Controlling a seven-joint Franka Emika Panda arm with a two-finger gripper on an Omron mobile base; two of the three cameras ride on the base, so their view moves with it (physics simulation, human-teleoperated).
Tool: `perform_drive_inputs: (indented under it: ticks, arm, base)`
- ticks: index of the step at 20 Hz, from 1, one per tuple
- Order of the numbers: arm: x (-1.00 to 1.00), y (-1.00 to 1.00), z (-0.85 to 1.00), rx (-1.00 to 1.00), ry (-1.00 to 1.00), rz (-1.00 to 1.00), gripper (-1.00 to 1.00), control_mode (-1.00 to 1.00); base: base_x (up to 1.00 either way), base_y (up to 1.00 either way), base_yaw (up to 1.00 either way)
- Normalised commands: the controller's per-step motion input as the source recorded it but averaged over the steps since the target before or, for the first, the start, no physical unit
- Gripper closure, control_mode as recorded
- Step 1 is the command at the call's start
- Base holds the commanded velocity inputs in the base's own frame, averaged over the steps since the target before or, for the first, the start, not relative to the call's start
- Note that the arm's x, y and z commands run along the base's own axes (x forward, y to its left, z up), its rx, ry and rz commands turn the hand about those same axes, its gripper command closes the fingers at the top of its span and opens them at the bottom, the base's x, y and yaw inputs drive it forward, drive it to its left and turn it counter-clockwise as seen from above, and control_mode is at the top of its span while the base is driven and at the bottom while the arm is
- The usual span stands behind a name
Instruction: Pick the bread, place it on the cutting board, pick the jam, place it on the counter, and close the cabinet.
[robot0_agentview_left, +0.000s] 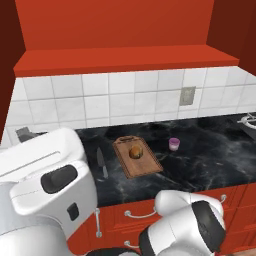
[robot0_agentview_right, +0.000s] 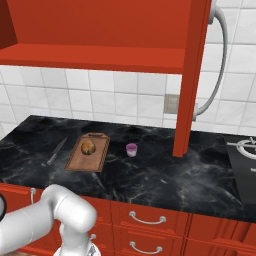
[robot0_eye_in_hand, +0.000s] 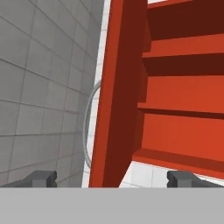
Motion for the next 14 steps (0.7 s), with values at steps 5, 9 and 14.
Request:
perform_drive_inputs:
  ticks: [5,9,14]
  arm:
    - [0.20,0.11,0.00,0.00,0.00,-0.06,-1.00,-1.00]
    - [0.14,0.16,0.00,0.00,0.00,-0.04,-1.00,-1.00]
    - [0.12,0.15,0.00,0.00,0.00,-0.03,-1.00,-1.00]
  base:
    - [0.00,0.00,0.00]
    - [0.00,0.00,0.00]
    - [0.00,0.00,0.00]
